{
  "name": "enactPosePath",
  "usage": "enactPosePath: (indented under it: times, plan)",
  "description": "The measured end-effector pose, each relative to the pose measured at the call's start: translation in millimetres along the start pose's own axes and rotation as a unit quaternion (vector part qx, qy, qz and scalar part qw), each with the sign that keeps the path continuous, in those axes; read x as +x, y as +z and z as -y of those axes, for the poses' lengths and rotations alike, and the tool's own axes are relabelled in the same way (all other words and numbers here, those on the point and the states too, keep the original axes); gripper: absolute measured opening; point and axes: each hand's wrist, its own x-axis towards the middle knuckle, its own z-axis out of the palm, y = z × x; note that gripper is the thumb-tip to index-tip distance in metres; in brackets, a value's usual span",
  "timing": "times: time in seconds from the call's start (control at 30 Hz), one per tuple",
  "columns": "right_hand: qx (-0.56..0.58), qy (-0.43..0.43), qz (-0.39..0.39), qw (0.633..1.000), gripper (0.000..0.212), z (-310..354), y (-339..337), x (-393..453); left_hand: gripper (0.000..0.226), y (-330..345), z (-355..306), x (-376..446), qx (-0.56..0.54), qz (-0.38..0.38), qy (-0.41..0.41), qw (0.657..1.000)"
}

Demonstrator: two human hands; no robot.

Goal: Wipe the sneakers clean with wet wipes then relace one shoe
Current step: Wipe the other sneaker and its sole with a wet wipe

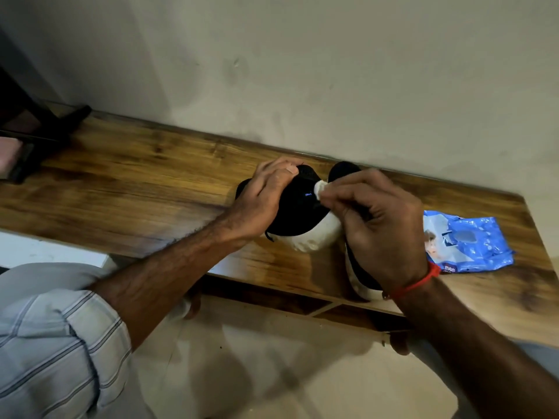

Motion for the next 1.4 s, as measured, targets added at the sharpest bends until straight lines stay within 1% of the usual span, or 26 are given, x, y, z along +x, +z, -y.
enactPosePath:
  times: [0.07,0.17,0.27,0.3,0.33,0.4,0.43,0.47,0.57,0.63,0.67,0.77,0.8,0.87,0.93,0.97,1.03,1.1,1.2,1.27,1.37,1.4]
  plan:
    - [0.005,0.006,0.005,1.000,0.012,1.8,0.7,1.3,0.035,0.8,1.0,-1.1,-0.006,-0.002,0.002,1.000]
    - [-0.005,-0.067,0.052,0.996,0.014,12.6,7.9,-7.1,0.048,0.4,7.9,-1.9,0.004,0.008,-0.004,1.000]
    - [0.007,-0.032,0.026,0.999,0.017,-0.9,0.4,-0.6,0.052,2.7,8.0,0.2,0.021,0.003,-0.015,1.000]
    - [0.004,-0.037,0.028,0.999,0.019,-1.3,0.3,0.1,0.051,3.6,6.8,-0.1,0.022,-0.001,-0.016,1.000]
    - [-0.007,-0.059,0.042,0.997,0.019,2.7,4.4,-2.5,0.049,4.3,6.9,-0.3,0.022,-0.004,-0.012,1.000]
    - [-0.028,-0.140,0.086,0.986,0.017,16.5,17.8,-14.6,0.047,5.5,6.4,-2.3,0.028,-0.002,-0.002,1.000]
    - [-0.036,-0.160,0.099,0.981,0.017,17.3,19.9,-16.2,0.047,6.2,6.0,-2.7,0.035,0.001,0.000,0.999]
    - [-0.045,-0.159,0.097,0.982,0.018,12.2,18.1,-13.8,0.047,6.5,4.5,-2.5,0.037,0.003,-0.001,0.999]
    - [-0.051,-0.072,0.020,0.996,0.017,-13.9,2.0,2.3,0.037,5.7,-0.8,-0.9,0.016,-0.006,-0.015,1.000]
    - [-0.033,-0.029,0.013,0.999,0.016,-12.8,-0.7,1.5,0.029,4.4,0.8,-3.0,0.017,-0.016,0.001,1.000]
    - [-0.019,-0.031,0.025,0.999,0.015,-6.4,3.4,-2.5,0.027,4.1,3.1,-4.2,0.019,-0.018,0.011,1.000]
    - [0.008,-0.077,0.056,0.995,0.012,4.6,12.1,-9.8,0.029,1.3,8.6,-6.0,0.020,-0.002,0.018,1.000]
    - [0.008,-0.063,0.053,0.997,0.013,-1.6,10.1,-6.1,0.029,-0.3,6.2,-5.8,0.017,0.006,0.022,1.000]
    - [0.024,0.021,0.035,0.999,0.017,-19.4,4.9,3.4,0.032,-5.1,-0.5,-5.8,0.002,0.022,0.047,0.999]
    - [0.082,0.113,0.030,0.990,0.019,-30.8,3.3,5.3,0.037,-11.4,-7.1,-5.7,-0.014,0.052,0.080,0.995]
    - [0.114,0.138,0.033,0.983,0.020,-32.7,5.4,3.3,0.038,-15.1,-10.3,-5.6,-0.020,0.066,0.094,0.993]
    - [0.160,0.155,0.028,0.974,0.020,-33.2,11.6,-1.1,0.039,-22.6,-13.5,-4.1,-0.018,0.083,0.098,0.992]
    - [0.183,0.168,0.016,0.968,0.019,-34.0,14.4,-2.4,0.040,-28.8,-17.0,-2.8,-0.018,0.088,0.066,0.994]
    - [0.173,0.174,0.020,0.969,0.017,-34.6,16.3,-3.4,0.042,-33.2,-19.9,-4.0,-0.008,0.070,-0.015,0.997]
    - [0.155,0.165,0.040,0.973,0.018,-31.0,19.2,-6.3,0.039,-35.2,-23.2,-7.4,-0.017,0.032,-0.059,0.998]
    - [0.148,0.144,0.073,0.976,0.022,-23.2,25.3,-9.2,0.041,-41.4,-26.8,-11.0,-0.097,-0.045,-0.128,0.986]
    - [0.150,0.131,0.075,0.977,0.022,-20.4,26.9,-9.4,0.042,-43.3,-27.9,-11.7,-0.122,-0.066,-0.137,0.981]
